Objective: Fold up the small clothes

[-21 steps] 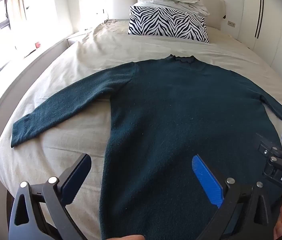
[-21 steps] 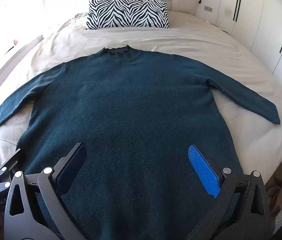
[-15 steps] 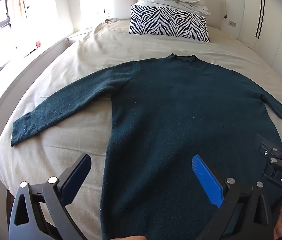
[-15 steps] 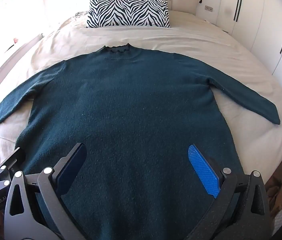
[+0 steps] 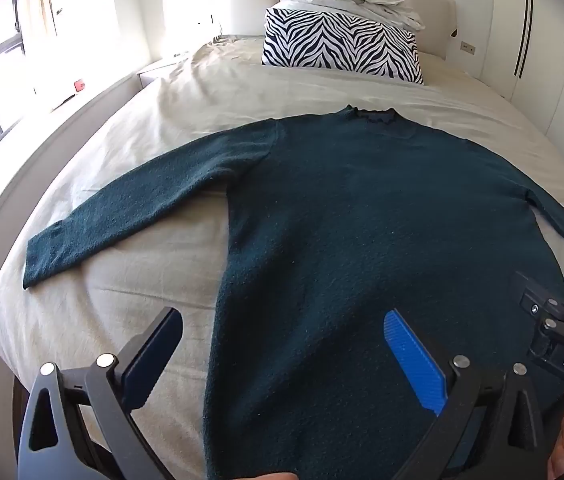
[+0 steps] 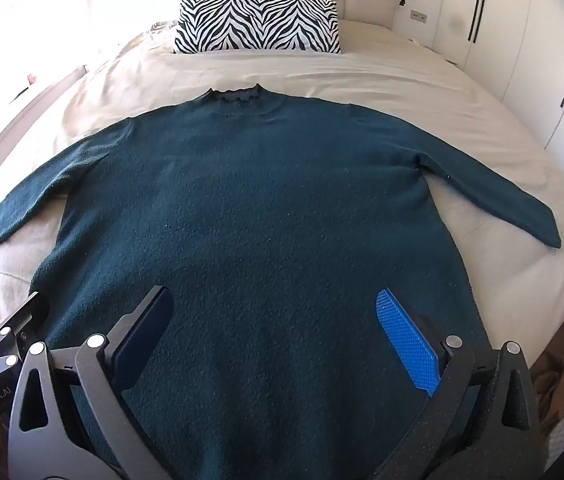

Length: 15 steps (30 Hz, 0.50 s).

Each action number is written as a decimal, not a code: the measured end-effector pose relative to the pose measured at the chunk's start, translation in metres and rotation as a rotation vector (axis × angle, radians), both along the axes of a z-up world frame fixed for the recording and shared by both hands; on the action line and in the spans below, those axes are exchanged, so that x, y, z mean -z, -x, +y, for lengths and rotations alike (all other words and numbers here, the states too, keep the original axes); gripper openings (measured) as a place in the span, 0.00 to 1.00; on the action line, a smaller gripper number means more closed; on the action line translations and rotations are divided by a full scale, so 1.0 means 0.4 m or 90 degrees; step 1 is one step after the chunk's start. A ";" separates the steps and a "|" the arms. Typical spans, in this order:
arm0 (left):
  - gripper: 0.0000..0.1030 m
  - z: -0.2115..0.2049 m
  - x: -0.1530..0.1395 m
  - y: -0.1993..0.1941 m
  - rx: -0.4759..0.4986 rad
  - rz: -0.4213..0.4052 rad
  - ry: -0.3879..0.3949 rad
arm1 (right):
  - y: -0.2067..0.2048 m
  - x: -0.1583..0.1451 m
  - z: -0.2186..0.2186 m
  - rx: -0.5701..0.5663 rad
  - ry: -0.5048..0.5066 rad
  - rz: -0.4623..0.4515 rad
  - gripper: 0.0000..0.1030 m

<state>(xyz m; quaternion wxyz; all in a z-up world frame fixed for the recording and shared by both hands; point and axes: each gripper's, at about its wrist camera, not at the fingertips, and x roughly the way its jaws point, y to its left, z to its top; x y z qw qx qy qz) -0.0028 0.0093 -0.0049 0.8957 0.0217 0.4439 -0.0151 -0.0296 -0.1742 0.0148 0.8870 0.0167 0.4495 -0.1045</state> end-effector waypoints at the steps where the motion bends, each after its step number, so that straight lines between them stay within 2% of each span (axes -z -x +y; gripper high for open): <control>1: 1.00 0.000 0.000 0.000 0.000 0.000 0.000 | 0.000 0.000 0.000 0.000 0.000 0.000 1.00; 15: 1.00 0.013 0.014 -0.001 -0.003 0.007 0.001 | 0.006 0.007 0.004 -0.002 0.003 0.001 1.00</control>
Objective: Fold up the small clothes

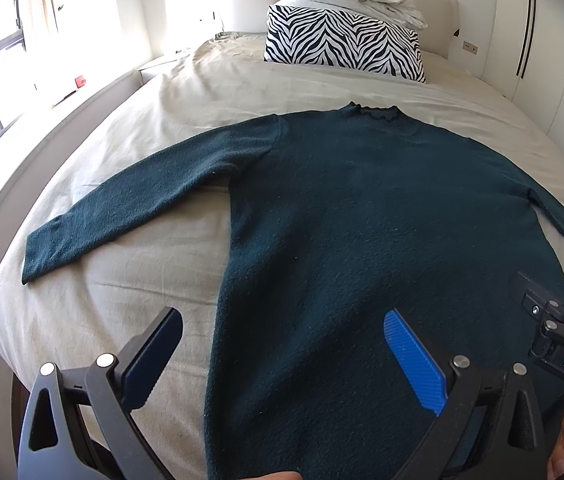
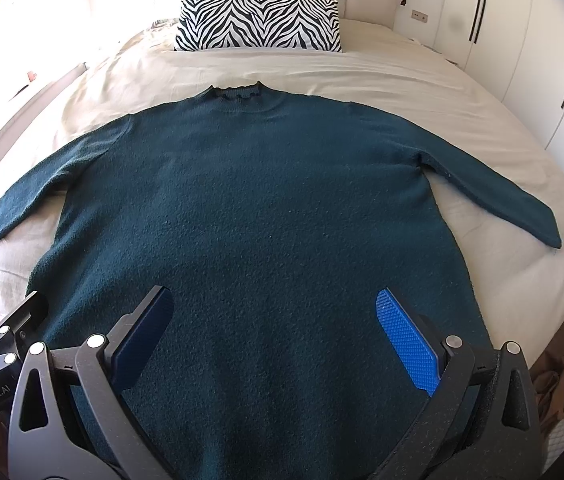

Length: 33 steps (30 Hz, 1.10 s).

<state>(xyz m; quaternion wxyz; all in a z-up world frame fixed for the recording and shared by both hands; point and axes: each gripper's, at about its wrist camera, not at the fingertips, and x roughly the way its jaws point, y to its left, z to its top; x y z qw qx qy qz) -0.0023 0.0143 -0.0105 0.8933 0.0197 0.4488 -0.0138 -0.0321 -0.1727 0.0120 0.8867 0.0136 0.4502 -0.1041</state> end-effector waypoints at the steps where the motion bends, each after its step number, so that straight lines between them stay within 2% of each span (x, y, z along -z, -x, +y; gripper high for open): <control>1: 1.00 0.001 0.001 0.000 0.000 0.000 0.000 | 0.002 0.001 0.001 -0.001 0.001 0.000 1.00; 33: 1.00 0.016 0.007 0.001 -0.005 0.005 0.005 | -0.005 0.016 0.011 -0.005 0.004 0.009 1.00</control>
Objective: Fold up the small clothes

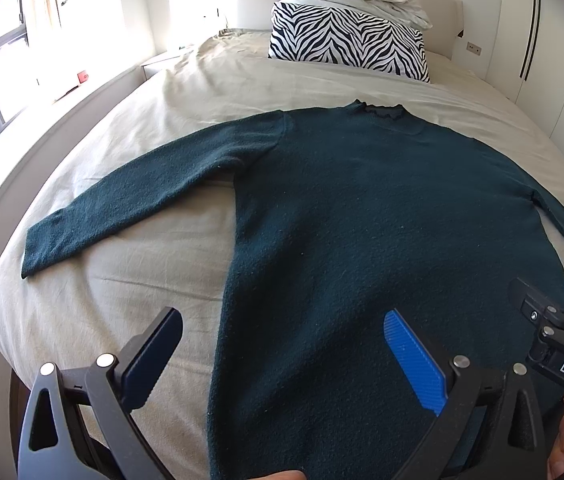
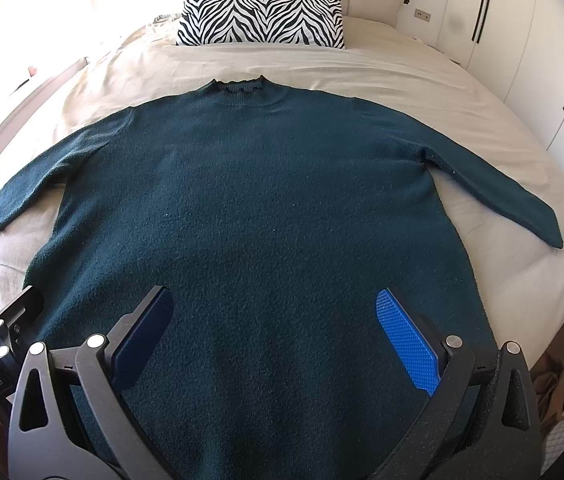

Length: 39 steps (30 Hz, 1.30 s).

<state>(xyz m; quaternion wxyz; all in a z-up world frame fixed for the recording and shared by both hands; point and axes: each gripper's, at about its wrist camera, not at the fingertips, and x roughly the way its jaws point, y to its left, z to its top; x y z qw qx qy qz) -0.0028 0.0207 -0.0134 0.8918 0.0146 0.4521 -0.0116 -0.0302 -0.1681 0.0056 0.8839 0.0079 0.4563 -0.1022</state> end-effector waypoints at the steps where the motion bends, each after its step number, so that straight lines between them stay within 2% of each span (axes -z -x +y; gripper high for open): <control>1: 1.00 0.000 0.000 0.000 0.000 0.000 0.000 | 0.000 0.001 -0.001 -0.001 0.000 0.000 1.00; 23: 1.00 0.002 -0.003 -0.002 -0.006 -0.003 -0.006 | -0.010 0.004 0.007 -0.003 0.004 0.006 1.00; 28: 1.00 -0.013 -0.009 -0.005 0.002 -0.010 -0.020 | -0.007 -0.005 -0.017 0.006 -0.027 -0.018 1.00; 30: 1.00 -0.020 -0.012 -0.007 0.010 -0.017 -0.018 | 0.001 -0.026 -0.073 0.025 -0.066 -0.057 1.00; 32: 1.00 -0.016 -0.011 -0.018 0.019 -0.010 0.006 | 0.013 -0.049 -0.150 0.050 -0.110 -0.099 1.00; 35: 1.00 0.006 -0.004 -0.052 0.020 0.012 0.092 | 0.040 -0.077 -0.341 0.137 -0.187 -0.163 1.00; 38: 1.00 0.008 0.001 -0.090 0.011 0.007 0.113 | 0.081 -0.060 -0.577 0.261 -0.285 -0.210 1.00; 39: 1.00 0.003 0.001 -0.100 0.016 0.001 0.117 | 0.104 -0.041 -0.675 0.314 -0.336 -0.236 1.00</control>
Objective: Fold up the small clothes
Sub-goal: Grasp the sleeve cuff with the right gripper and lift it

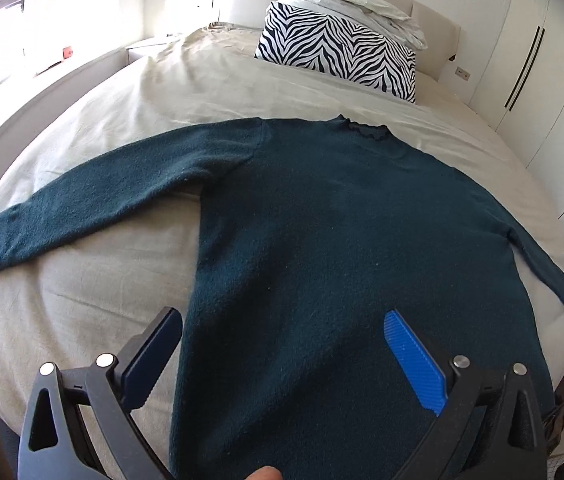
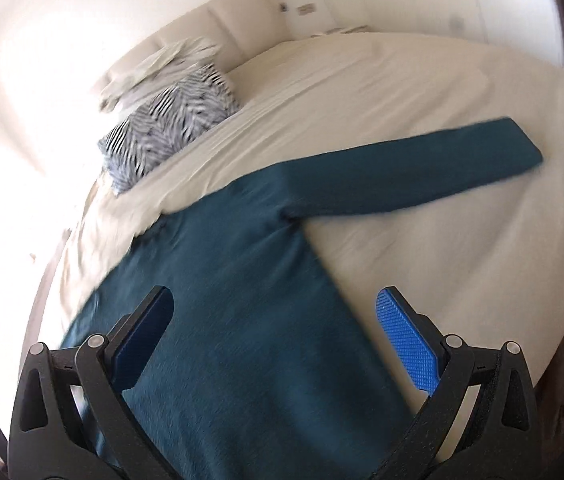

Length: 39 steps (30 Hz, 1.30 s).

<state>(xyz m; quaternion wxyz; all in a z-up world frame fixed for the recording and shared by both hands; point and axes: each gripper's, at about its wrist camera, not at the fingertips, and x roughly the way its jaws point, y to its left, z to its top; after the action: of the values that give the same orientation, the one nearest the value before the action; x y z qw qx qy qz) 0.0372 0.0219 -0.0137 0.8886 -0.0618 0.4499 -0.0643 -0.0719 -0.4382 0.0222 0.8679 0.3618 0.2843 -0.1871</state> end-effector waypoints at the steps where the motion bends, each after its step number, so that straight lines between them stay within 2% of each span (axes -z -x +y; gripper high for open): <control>1: 1.00 -0.006 0.001 -0.012 0.005 -0.003 0.006 | 0.017 0.016 -0.067 0.034 -0.035 -0.020 1.00; 4: 1.00 -0.027 0.011 -0.047 0.024 -0.004 0.039 | 0.059 0.077 -0.256 0.130 -0.114 -0.054 0.96; 7: 1.00 -0.070 0.025 -0.078 0.039 0.017 0.013 | 0.074 0.155 -0.398 0.193 -0.202 -0.056 0.79; 10: 1.00 -0.092 0.043 -0.108 0.028 0.059 0.015 | 0.088 0.224 -0.492 0.246 -0.270 -0.077 0.70; 13: 1.00 -0.114 0.053 -0.141 0.033 0.068 0.030 | 0.067 0.244 -0.544 0.258 -0.262 -0.107 0.69; 15: 1.00 -0.126 0.057 -0.156 0.052 0.069 0.059 | 0.035 0.251 -0.582 0.252 -0.242 -0.113 0.61; 17: 0.95 -0.136 0.062 -0.175 0.070 0.076 0.101 | 0.002 0.264 -0.608 0.245 -0.241 -0.098 0.30; 19: 0.90 -0.142 0.068 -0.193 0.079 0.087 0.129 | -0.027 0.275 -0.642 0.240 -0.241 -0.081 0.19; 20: 0.90 -0.143 0.070 -0.201 0.083 0.093 0.149 | -0.047 0.274 -0.651 0.237 -0.232 -0.070 0.09; 22: 0.90 -0.139 0.072 -0.215 0.088 0.097 0.180 | -0.097 0.238 -0.645 0.212 -0.196 -0.060 0.08; 24: 0.90 -0.137 0.071 -0.228 0.092 0.096 0.198 | -0.165 0.178 -0.608 0.166 -0.149 -0.057 0.08; 27: 0.89 -0.117 0.065 -0.249 0.089 0.093 0.239 | -0.310 0.051 -0.487 0.057 -0.053 -0.052 0.08; 30: 0.89 -0.089 0.057 -0.265 0.077 0.082 0.268 | -0.466 -0.054 -0.281 -0.069 0.029 -0.053 0.07; 32: 0.89 -0.062 0.053 -0.274 0.066 0.077 0.290 | -0.564 -0.092 -0.127 -0.153 0.078 -0.053 0.07; 35: 0.90 -0.012 0.055 -0.282 0.049 0.072 0.324 | -0.661 -0.088 0.082 -0.259 0.118 -0.041 0.07; 39: 0.89 0.054 0.081 -0.287 0.029 0.078 0.354 | -0.769 0.017 0.391 -0.389 0.153 0.019 0.08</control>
<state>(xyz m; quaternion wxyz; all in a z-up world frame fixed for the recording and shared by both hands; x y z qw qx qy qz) 0.1519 0.0436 -0.0462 0.8071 -0.2966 0.4692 -0.2011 0.2359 -0.2819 0.0153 0.9161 0.1516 0.3686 0.0444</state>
